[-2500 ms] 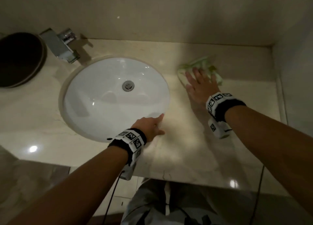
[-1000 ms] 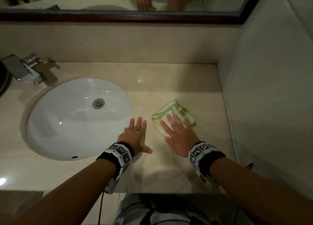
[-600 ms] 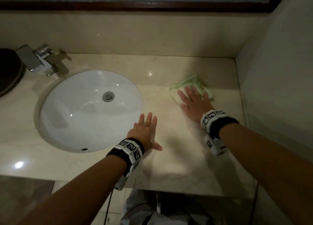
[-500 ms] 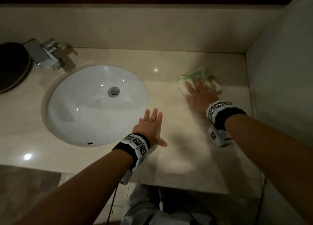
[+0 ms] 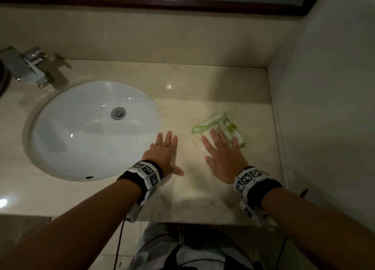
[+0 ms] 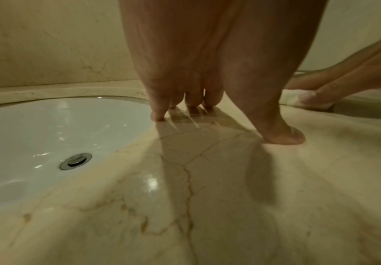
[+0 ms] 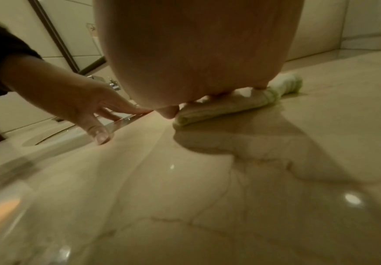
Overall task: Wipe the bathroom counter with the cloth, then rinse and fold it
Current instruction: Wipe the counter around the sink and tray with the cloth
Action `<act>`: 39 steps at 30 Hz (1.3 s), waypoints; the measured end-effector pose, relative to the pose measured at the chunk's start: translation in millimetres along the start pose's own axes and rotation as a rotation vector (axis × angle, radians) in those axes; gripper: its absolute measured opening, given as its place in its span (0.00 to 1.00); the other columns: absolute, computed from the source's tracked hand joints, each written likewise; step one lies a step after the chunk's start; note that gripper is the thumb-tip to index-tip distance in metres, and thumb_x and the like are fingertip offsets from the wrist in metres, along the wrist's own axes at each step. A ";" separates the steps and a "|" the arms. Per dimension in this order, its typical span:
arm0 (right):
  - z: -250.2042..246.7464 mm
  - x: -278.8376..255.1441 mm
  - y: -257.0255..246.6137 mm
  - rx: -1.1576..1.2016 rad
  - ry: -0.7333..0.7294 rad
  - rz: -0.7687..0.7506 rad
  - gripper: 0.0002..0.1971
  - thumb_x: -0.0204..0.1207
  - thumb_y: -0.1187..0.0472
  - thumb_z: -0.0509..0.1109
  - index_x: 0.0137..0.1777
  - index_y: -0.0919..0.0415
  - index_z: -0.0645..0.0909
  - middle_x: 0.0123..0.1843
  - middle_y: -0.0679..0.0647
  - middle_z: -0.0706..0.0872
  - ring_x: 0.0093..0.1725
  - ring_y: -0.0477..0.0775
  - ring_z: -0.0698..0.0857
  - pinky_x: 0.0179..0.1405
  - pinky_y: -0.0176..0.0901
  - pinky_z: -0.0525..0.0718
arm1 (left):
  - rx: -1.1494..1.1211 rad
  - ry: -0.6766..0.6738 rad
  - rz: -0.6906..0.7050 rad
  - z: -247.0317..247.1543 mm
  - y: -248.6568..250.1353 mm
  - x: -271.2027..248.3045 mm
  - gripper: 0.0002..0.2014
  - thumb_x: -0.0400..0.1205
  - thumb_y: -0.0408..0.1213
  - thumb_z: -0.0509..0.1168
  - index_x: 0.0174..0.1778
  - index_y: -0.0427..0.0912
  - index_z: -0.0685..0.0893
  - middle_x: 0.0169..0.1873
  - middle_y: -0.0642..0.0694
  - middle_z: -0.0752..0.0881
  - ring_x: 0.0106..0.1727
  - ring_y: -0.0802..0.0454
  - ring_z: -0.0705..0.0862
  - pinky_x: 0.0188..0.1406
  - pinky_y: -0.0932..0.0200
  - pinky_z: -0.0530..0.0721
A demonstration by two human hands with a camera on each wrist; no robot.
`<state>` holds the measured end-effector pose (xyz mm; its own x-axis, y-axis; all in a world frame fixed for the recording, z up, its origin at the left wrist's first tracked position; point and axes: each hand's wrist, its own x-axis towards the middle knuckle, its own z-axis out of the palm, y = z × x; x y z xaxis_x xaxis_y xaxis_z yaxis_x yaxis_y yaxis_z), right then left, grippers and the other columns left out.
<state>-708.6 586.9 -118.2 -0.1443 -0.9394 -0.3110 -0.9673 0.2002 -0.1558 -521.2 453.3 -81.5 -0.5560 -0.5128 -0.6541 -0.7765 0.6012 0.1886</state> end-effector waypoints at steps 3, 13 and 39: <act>1.3 2.4 1.1 0.018 0.046 0.017 0.31 0.78 0.46 0.52 0.83 0.46 0.61 0.85 0.55 0.62 0.83 0.60 0.63 0.75 0.74 0.63 | -0.007 0.001 0.005 2.0 -1.3 0.2 0.61 0.69 0.65 0.73 0.85 0.48 0.37 0.84 0.49 0.33 0.84 0.41 0.34 0.83 0.39 0.53; -40.5 106.2 58.6 0.068 0.014 0.302 0.27 0.85 0.42 0.40 0.84 0.37 0.41 0.87 0.47 0.39 0.86 0.52 0.40 0.81 0.68 0.40 | -0.040 -0.017 -0.006 5.3 -2.8 4.0 0.61 0.69 0.63 0.73 0.84 0.49 0.36 0.83 0.50 0.31 0.83 0.43 0.32 0.83 0.41 0.49; -10.8 5.6 54.3 0.102 0.040 0.406 0.29 0.85 0.43 0.44 0.85 0.39 0.40 0.88 0.49 0.39 0.86 0.54 0.41 0.80 0.68 0.42 | 0.113 0.006 0.132 -40.2 41.6 52.2 0.61 0.67 0.69 0.71 0.85 0.53 0.38 0.83 0.46 0.32 0.84 0.41 0.35 0.81 0.38 0.49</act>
<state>-764.2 589.5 -118.2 -0.5198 -0.7880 -0.3300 -0.8046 0.5814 -0.1209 -594.4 426.9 -78.3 -0.6533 -0.4280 -0.6245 -0.6580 0.7289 0.1888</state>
